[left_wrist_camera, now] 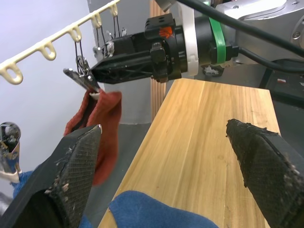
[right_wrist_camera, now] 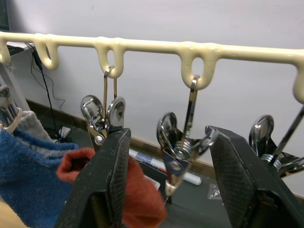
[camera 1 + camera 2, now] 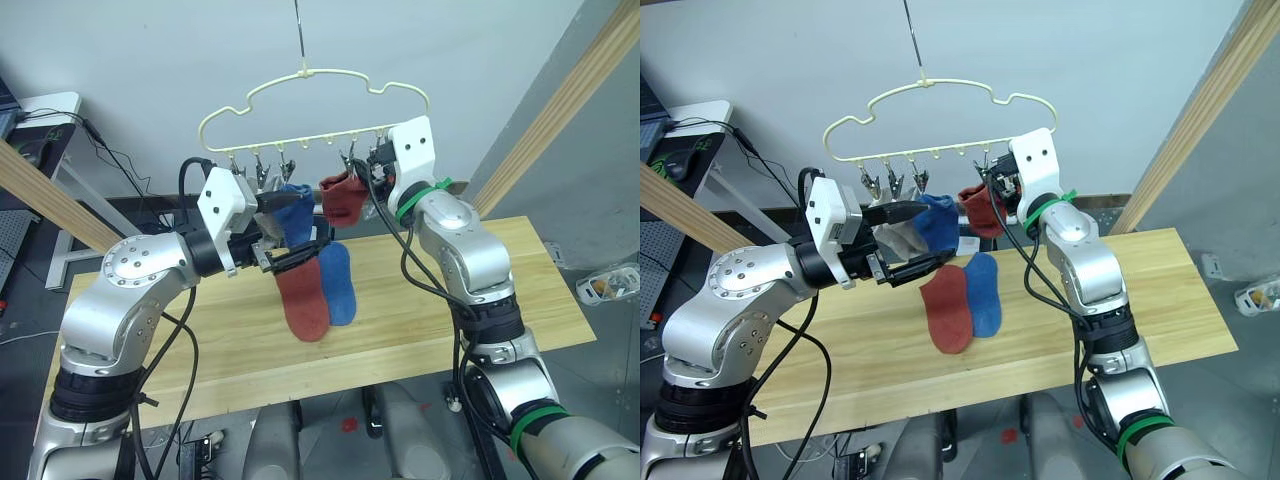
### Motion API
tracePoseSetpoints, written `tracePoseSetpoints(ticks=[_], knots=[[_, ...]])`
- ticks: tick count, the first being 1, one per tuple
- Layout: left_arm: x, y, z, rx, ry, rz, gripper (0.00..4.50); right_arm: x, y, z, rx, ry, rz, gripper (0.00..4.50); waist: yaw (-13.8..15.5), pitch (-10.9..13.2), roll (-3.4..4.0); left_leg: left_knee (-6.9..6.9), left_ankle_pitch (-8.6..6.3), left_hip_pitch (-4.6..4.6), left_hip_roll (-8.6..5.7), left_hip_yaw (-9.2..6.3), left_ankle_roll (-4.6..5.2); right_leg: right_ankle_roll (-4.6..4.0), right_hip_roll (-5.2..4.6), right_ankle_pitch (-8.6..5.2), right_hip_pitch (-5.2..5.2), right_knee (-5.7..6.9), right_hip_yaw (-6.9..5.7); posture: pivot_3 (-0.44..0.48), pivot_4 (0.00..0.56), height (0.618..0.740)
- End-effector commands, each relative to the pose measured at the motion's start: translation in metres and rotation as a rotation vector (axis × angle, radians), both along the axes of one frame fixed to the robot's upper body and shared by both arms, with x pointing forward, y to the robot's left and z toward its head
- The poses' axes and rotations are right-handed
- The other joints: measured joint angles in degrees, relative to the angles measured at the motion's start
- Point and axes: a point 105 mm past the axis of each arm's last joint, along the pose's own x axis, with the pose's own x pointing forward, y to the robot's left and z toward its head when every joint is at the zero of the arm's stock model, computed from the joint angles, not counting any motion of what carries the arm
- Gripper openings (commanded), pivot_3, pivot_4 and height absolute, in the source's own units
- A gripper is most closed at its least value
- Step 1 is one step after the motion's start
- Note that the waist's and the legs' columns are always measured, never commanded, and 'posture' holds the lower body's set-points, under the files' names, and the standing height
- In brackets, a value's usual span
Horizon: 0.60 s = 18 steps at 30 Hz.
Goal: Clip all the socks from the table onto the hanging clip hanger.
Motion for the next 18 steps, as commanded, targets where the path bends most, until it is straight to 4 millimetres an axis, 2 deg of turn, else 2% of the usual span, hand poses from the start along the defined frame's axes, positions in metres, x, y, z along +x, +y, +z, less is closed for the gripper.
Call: tracePoseSetpoints(ticks=[1, 18], knots=[[-0.005, -0.002, 0.004, 0.003, -0.037, -0.019, 4.5, -0.001, -0.001, 0.021, 0.045, -0.071, -0.008, 2.61, -0.01, 0.0, 0.0, 0.0, 0.0, 0.0, 0.0, 0.0, 0.0, 0.0, 0.0, 0.0, 0.0, 0.0, 0.0, -0.129, 0.262, 0.74], [-0.008, 0.0, 0.001, 0.012, -0.032, -0.007, 4.5, 0.002, 0.014, 0.027, 0.136, -0.06, 0.041, 2.61, 0.15, 0.0, 0.0, -0.01, 0.0, 0.0, 0.0, -0.01, 0.0, -0.01, 0.0, 0.0, 0.0, 0.0, -0.01, -0.105, 0.259, 0.74]])
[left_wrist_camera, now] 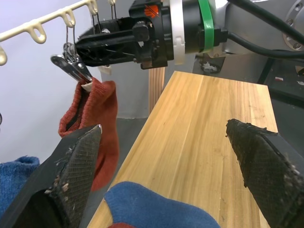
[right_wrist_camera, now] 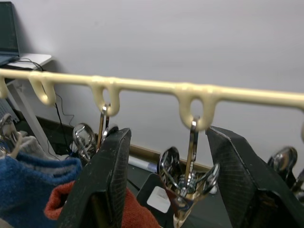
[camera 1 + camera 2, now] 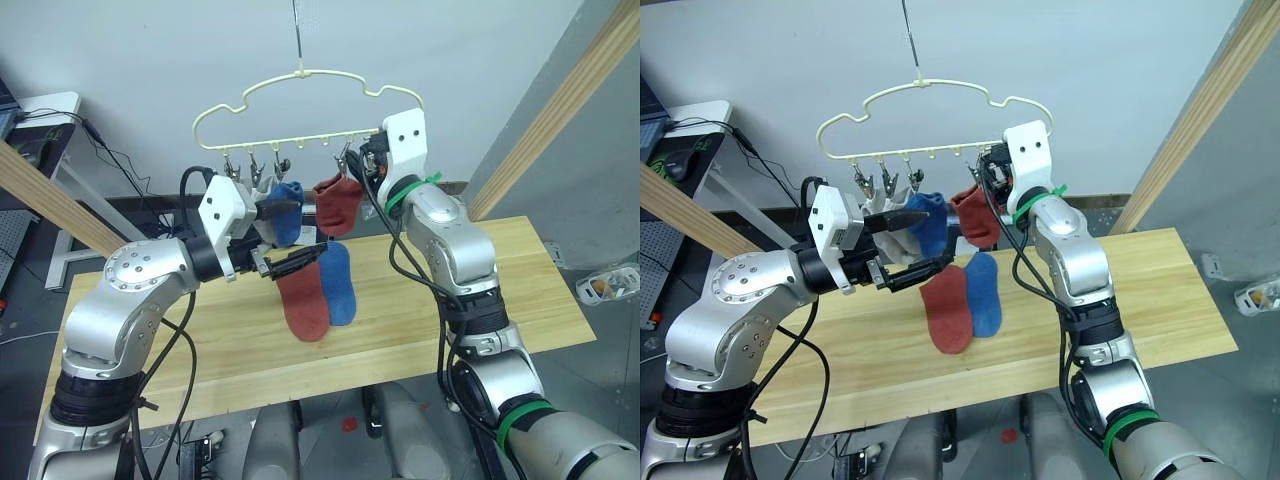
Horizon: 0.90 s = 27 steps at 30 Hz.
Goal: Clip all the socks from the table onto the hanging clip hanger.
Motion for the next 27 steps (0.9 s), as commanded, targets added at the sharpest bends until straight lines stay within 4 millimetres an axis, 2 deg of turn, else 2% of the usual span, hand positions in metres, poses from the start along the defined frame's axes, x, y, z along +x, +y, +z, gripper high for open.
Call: tracePoseSetpoints(ticks=[1, 9, 12, 16, 27], knots=[[-0.007, -0.002, 0.009, 0.006, -0.058, -0.01, 4.5, -0.004, 0.002, 0.019, 0.055, -0.057, 0.019, 2.61, 0.02, 0.0, 0.0, 0.0, 0.0, 0.0, 0.0, 0.0, 0.0, 0.0, 0.0, 0.0, 0.0, 0.0, 0.0, -0.104, 0.259, 0.74], [-0.008, -0.001, 0.006, 0.011, -0.053, -0.007, 4.5, -0.006, -0.003, 0.013, 0.019, -0.044, -0.008, 2.61, 0.07, 0.0, 0.0, 0.0, 0.0, 0.0, 0.0, 0.0, 0.0, 0.0, 0.0, 0.0, 0.0, 0.0, 0.0, -0.109, 0.257, 0.74], [-0.008, -0.002, 0.005, 0.013, -0.05, -0.01, 4.5, -0.009, -0.005, 0.011, 0.01, -0.04, -0.021, 2.05, 0.06, 0.0, 0.0, 0.0, 0.0, 0.0, 0.0, 0.0, 0.0, 0.0, 0.0, 0.0, 0.0, 0.0, 0.0, -0.116, 0.257, 0.74], [-0.008, -0.003, 0.004, 0.011, -0.049, -0.014, 4.5, -0.01, -0.004, 0.009, 0.011, -0.033, -0.023, 0.84, 0.01, 0.0, 0.0, 0.0, 0.0, 0.0, 0.0, 0.01, 0.0, 0.0, 0.0, 0.0, 0.0, 0.01, 0.01, -0.118, 0.255, 0.74], [-0.009, -0.003, 0.004, 0.012, -0.047, -0.013, 4.5, -0.011, -0.001, 0.01, 0.001, -0.034, -0.018, 0.84, 0.02, 0.0, 0.0, 0.0, 0.0, 0.0, 0.0, 0.0, 0.0, -0.01, 0.0, 0.0, 0.0, 0.0, 0.0, -0.114, 0.254, 0.74]])
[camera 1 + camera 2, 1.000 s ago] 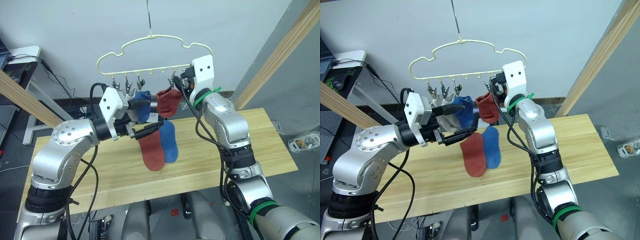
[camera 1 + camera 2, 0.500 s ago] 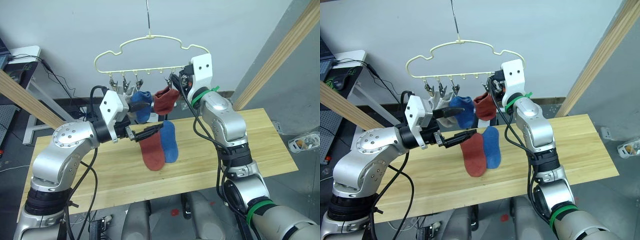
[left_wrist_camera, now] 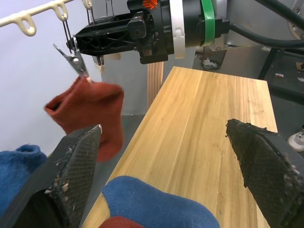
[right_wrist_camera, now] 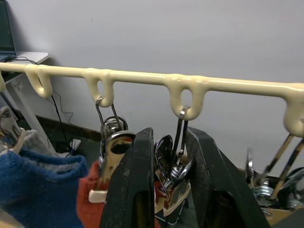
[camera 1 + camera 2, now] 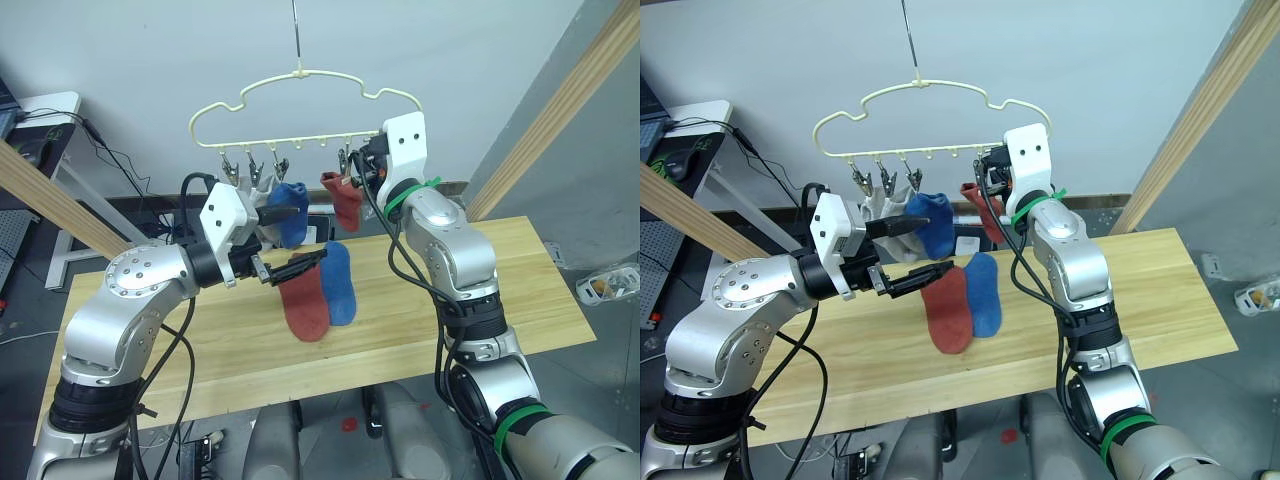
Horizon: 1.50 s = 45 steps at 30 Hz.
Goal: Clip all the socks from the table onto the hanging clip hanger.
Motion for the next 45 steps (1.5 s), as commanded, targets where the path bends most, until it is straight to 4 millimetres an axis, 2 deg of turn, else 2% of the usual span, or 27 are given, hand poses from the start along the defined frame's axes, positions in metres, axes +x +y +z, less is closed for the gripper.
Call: tracePoseSetpoints(ticks=[1, 5, 8, 11, 19, 25, 36, 45], knots=[[-0.006, -0.003, 0.01, -0.001, -0.053, -0.016, 4.5, -0.007, 0.003, 0.016, -0.005, -0.071, 0.012, 0.84, 0.0, 0.0, 0.0, 0.0, 0.0, 0.0, 0.0, 0.0, 0.0, 0.0, 0.0, 0.0, 0.0, 0.0, 0.0, -0.115, 0.254, 0.74], [-0.006, -0.004, 0.01, -0.003, -0.052, -0.016, 4.5, -0.009, 0.003, 0.018, -0.014, -0.094, 0.02, 0.84, 0.0, 0.0, 0.0, 0.0, 0.0, 0.0, 0.0, 0.0, 0.0, 0.0, 0.0, 0.0, 0.0, 0.0, 0.0, -0.116, 0.256, 0.74], [-0.006, -0.004, 0.01, -0.004, -0.052, -0.016, 4.5, -0.01, 0.002, 0.018, -0.003, -0.086, 0.02, 1.58, 0.0, 0.0, 0.0, 0.0, 0.0, 0.0, 0.0, 0.0, 0.0, 0.0, 0.0, 0.0, 0.0, -0.01, 0.0, -0.117, 0.258, 0.74], [-0.006, -0.004, 0.009, -0.004, -0.05, -0.017, 4.5, -0.01, 0.003, 0.017, -0.019, -0.083, 0.025, 2.56, 0.0, 0.0, 0.0, 0.0, 0.0, 0.0, 0.0, 0.0, 0.0, 0.0, 0.0, 0.0, 0.0, 0.0, 0.0, -0.118, 0.259, 0.74], [-0.007, -0.004, 0.008, -0.004, -0.045, -0.016, 4.5, -0.017, 0.0, 0.017, -0.05, -0.093, 0.011, 2.56, 0.0, 0.0, 0.0, 0.0, 0.0, 0.0, 0.0, 0.0, 0.0, 0.0, 0.0, 0.0, 0.0, -0.01, 0.0, -0.119, 0.261, 0.74], [-0.006, -0.004, 0.007, -0.003, -0.043, -0.015, 4.5, -0.022, -0.002, 0.009, -0.037, -0.058, -0.022, 2.56, -0.02, 0.0, 0.0, 0.0, 0.0, 0.0, 0.0, 0.0, 0.0, 0.0, 0.0, 0.0, 0.0, 0.01, 0.0, -0.121, 0.261, 0.74], [-0.006, -0.005, 0.006, -0.001, -0.04, -0.02, 4.5, -0.019, -0.012, 0.005, 0.018, -0.02, -0.126, 2.56, -0.02, 0.0, 0.0, 0.0, 0.0, 0.0, 0.0, -0.02, 0.0, 0.0, 0.0, 0.0, 0.0, 0.0, -0.01, -0.123, 0.263, 0.74], [-0.006, -0.005, 0.007, 0.003, -0.041, -0.02, 4.5, -0.012, -0.007, 0.012, 0.048, -0.035, -0.106, 2.56, -0.03, 0.0, 0.0, 0.0, 0.0, 0.0, 0.0, -0.01, 0.0, 0.0, 0.0, 0.0, 0.0, 0.0, 0.0, -0.116, 0.264, 0.74]])
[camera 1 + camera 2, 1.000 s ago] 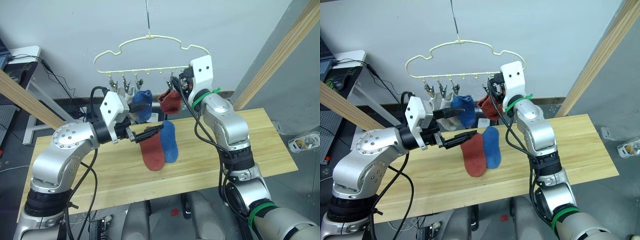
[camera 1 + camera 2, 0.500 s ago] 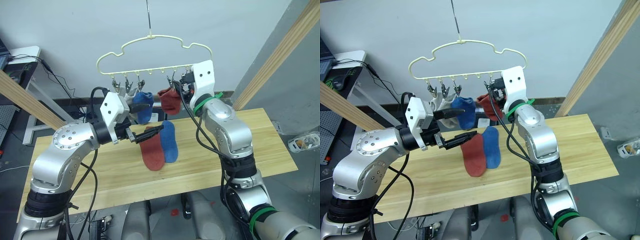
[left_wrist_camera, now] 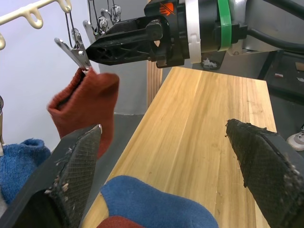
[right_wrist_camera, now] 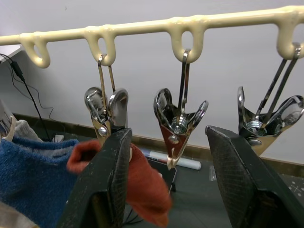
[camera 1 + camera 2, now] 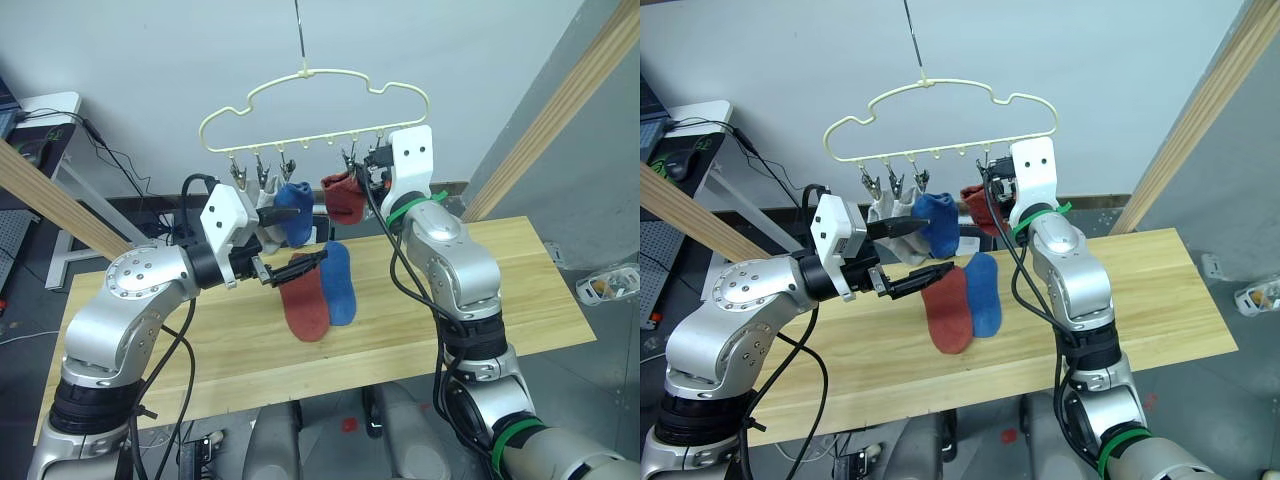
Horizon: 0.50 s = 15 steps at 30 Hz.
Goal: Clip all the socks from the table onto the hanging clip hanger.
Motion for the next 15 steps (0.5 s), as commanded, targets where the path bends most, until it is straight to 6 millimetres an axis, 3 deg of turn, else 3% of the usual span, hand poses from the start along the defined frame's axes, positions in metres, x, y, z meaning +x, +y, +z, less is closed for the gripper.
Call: tracePoseSetpoints(ticks=[1, 15], knots=[[-0.0056, -0.004, 0.0076, 0.004, -0.044, -0.019, 4.5, 0.0006, 0.0014, 0.0211, 0.031, -0.077, 0.006, 2.56, 0.0, 0.0, 0.0, 0.0, 0.0, 0.0, 0.0, 0.0, 0.0, 0.0, 0.0, 0.0, 0.0, 0.0, 0.0, -0.116, 0.264, 0.74], [-0.007, -0.0029, 0.0074, 0.009, -0.042, -0.015, 4.5, 0.0102, 0.0114, 0.0306, 0.063, -0.104, 0.026, 2.56, 0.05, 0.0, 0.0, -0.01, 0.0, 0.0, 0.0, 0.0, 0.0, 0.0, 0.0, 0.0, 0.0, 0.0, -0.01, -0.103, 0.264, 0.74]])
